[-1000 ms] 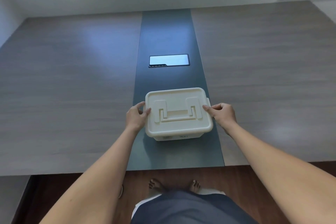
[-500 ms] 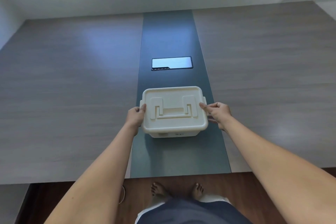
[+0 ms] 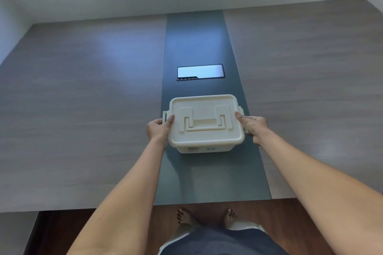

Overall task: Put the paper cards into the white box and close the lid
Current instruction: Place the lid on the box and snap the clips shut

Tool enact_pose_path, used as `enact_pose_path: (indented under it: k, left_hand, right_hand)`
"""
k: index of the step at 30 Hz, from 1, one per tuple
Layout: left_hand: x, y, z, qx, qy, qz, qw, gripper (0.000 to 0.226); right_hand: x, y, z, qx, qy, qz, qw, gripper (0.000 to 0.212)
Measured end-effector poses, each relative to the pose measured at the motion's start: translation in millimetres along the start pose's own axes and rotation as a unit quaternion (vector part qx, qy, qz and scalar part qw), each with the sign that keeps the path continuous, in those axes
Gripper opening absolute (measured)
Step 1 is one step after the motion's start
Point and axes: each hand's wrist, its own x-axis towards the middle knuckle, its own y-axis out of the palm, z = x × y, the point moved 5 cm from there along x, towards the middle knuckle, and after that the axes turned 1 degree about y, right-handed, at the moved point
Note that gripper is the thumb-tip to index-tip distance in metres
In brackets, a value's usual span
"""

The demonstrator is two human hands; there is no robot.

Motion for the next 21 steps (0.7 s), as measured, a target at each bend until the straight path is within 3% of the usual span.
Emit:
enact_pose_path:
  k: [7, 16, 21]
  left_hand:
    - [-9.9, 5.7, -18.0, 0.120, 0.085, -0.076, 0.986, 0.027]
    - [-16.6, 11.4, -27.3, 0.181, 0.136, -0.114, 0.967, 0.019]
    - [-8.7, 16.5, -31.1, 0.172, 0.141, -0.093, 0.970, 0.020]
  right_hand:
    - [-18.9, 4.5, 10.3, -0.134, -0.165, -0.147, 0.966, 0.029]
    - [-22.1, 9.3, 13.1, -0.170, -0.202, -0.212, 0.941, 0.023]
    - [-11.9, 7.6, 21.3, -0.163, -0.193, -0.193, 0.948, 0.022]
